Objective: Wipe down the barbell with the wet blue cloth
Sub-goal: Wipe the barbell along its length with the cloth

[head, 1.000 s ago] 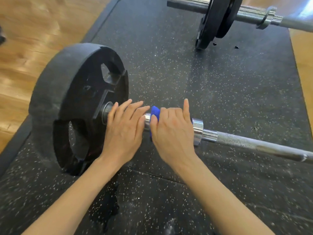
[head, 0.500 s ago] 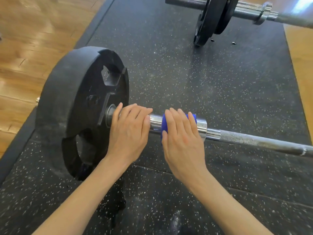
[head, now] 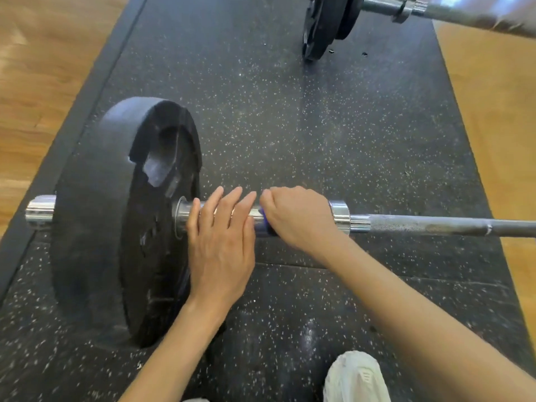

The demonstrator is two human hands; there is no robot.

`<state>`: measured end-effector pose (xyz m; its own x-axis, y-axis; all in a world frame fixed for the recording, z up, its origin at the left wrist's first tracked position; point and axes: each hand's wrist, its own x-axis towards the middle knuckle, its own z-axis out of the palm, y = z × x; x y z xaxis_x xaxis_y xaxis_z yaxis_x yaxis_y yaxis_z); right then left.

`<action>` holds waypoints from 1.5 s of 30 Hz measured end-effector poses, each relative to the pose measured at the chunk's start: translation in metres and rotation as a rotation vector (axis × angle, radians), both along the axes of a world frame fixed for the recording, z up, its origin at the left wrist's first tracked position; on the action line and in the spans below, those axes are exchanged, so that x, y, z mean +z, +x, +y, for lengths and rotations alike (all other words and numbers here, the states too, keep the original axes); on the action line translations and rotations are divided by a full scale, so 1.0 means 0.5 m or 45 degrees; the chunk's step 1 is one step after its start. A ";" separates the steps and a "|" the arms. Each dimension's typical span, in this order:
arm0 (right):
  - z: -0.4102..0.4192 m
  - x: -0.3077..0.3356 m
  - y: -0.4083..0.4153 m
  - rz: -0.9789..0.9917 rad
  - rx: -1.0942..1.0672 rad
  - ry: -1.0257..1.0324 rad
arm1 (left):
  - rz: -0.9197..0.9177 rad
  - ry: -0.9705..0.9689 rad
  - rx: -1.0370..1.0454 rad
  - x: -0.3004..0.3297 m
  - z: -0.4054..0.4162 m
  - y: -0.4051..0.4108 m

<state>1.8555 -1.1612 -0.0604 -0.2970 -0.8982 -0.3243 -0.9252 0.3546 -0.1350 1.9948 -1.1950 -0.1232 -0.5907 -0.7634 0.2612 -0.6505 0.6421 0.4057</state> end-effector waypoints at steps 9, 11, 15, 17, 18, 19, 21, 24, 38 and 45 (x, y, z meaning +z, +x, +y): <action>0.081 -0.021 -0.004 0.286 0.225 -0.024 | 0.055 0.105 -0.028 0.011 0.052 0.043; 0.090 -0.015 0.003 0.375 0.296 -0.001 | 0.058 0.109 -0.032 0.012 0.060 0.050; 0.118 -0.013 0.018 0.277 0.096 -0.112 | 0.085 0.137 -0.009 0.015 0.076 0.061; 0.127 -0.013 0.027 0.157 -0.027 -0.146 | 0.092 0.156 0.005 0.019 0.085 0.061; 0.132 -0.017 0.034 0.138 -0.030 -0.196 | 0.091 0.161 0.013 0.020 0.089 0.061; 0.138 -0.025 0.045 0.147 -0.006 -0.239 | 0.083 0.161 0.017 0.020 0.093 0.062; 0.152 -0.039 0.059 0.181 -0.047 -0.345 | 0.062 0.160 0.006 0.020 0.101 0.067; 0.173 -0.049 0.069 0.201 -0.085 -0.445 | 0.017 0.158 -0.006 0.025 0.113 0.081; 0.204 -0.057 0.114 0.141 0.052 -0.551 | -0.118 0.097 0.152 0.035 0.156 0.108; 0.212 -0.059 0.128 0.266 0.024 -0.650 | -0.100 0.162 0.166 0.044 0.193 0.129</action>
<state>1.9196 -1.0551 -0.0897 -0.2905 -0.9317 0.2180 -0.9563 0.2751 -0.0986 2.0593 -1.0987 -0.1014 -0.4993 -0.8588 0.1151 -0.7576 0.4972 0.4229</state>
